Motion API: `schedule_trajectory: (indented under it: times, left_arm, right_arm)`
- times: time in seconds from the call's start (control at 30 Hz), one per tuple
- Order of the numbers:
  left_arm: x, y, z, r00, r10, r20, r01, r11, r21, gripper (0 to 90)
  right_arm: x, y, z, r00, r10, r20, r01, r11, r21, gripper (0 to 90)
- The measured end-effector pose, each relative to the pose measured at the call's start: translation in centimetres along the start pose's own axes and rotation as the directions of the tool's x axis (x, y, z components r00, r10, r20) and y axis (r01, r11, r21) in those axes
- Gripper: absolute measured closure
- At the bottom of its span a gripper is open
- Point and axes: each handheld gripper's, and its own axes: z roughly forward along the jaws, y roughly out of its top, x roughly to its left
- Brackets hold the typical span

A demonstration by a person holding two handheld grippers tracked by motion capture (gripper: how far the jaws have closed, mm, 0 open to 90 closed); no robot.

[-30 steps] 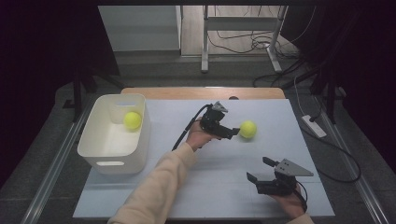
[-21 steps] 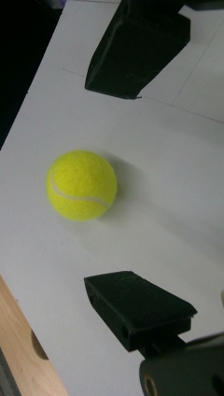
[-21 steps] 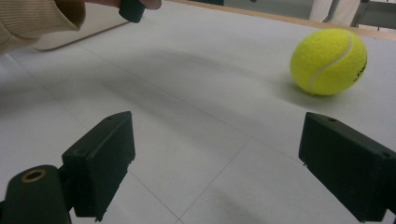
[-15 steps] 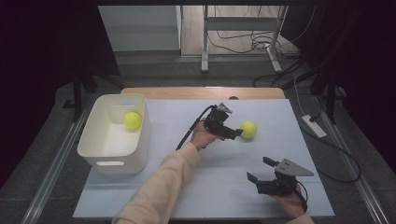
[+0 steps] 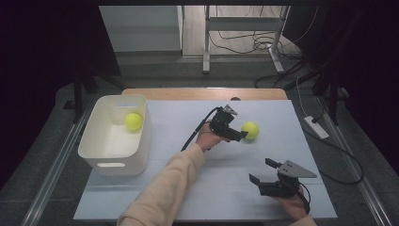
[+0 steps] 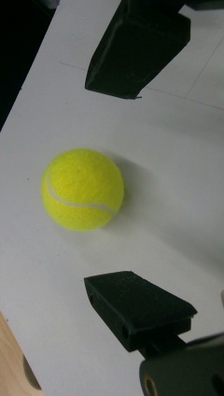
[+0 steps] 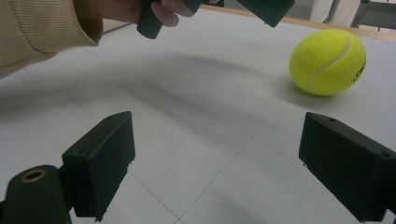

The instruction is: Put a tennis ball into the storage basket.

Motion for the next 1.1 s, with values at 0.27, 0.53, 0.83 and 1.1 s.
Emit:
schedule_trajectory:
  times: [0.27, 0.53, 0.83, 1.1]
  left_arm:
    - [0.2, 0.1, 0.7, 1.0000, -0.005, -0.002, 0.005, 1.0000, 0.003, 8.4]
    - [0.1, 0.3, 1.4, 1.0000, -0.003, 0.003, 0.003, 0.9998, 0.018, 8.3]
    - [0.0, 0.4, 2.0, 1.0000, -0.001, 0.005, 0.001, 0.9997, 0.026, 8.2]
    - [-0.2, 0.4, 2.7, 0.9999, 0.000, 0.012, 0.000, 0.9995, 0.030, 8.1]
  right_arm:
    - [0.0, -0.1, -0.1, 1.0000, 0.003, 0.001, -0.003, 1.000, -0.001, 10.6]
    - [-0.1, -0.1, -0.1, 1.0000, 0.006, 0.001, -0.006, 1.000, -0.001, 10.6]
    - [-0.1, -0.1, -0.2, 1.0000, 0.006, 0.002, -0.006, 1.000, -0.002, 10.7]
    - [-0.1, -0.2, -0.3, 1.0000, 0.006, 0.005, -0.006, 1.000, -0.001, 10.7]
